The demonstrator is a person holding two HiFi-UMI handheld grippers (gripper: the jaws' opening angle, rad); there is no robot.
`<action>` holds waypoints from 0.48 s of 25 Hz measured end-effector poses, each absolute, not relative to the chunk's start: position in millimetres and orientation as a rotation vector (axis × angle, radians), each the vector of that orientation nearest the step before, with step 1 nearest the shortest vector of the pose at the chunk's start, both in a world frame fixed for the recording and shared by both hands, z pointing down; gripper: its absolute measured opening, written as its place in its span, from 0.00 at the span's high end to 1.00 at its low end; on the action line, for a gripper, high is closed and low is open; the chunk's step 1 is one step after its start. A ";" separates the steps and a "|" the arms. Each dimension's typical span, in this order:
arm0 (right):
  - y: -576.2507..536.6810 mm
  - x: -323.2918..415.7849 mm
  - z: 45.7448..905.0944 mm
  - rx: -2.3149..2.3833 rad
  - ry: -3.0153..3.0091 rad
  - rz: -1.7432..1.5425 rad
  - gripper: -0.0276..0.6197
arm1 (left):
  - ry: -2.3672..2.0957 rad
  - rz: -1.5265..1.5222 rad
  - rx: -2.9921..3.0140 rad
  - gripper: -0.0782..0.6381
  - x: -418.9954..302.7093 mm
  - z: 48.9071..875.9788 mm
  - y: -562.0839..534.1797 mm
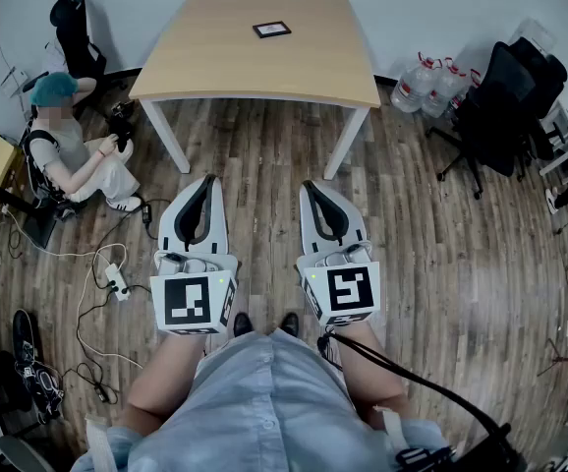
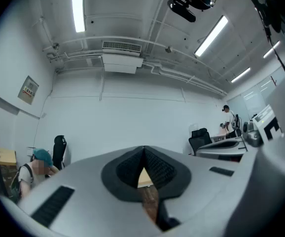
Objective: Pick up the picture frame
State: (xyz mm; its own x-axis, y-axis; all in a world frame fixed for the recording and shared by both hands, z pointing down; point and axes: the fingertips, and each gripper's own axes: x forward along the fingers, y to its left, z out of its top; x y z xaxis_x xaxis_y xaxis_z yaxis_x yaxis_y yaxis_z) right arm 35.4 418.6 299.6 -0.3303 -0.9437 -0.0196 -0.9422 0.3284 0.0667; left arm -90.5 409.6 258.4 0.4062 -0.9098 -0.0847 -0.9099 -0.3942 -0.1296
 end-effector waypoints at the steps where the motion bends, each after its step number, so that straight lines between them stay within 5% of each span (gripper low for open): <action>1: 418.0 37.5 299.6 1.805 -2.542 -0.106 0.96 | 1.631 0.003 -2.498 0.89 -88.6 258.0 409.0; 12: 413.6 60.4 307.4 1.771 -2.588 -0.074 0.96 | 1.634 -0.025 -2.493 0.89 -61.0 266.1 406.0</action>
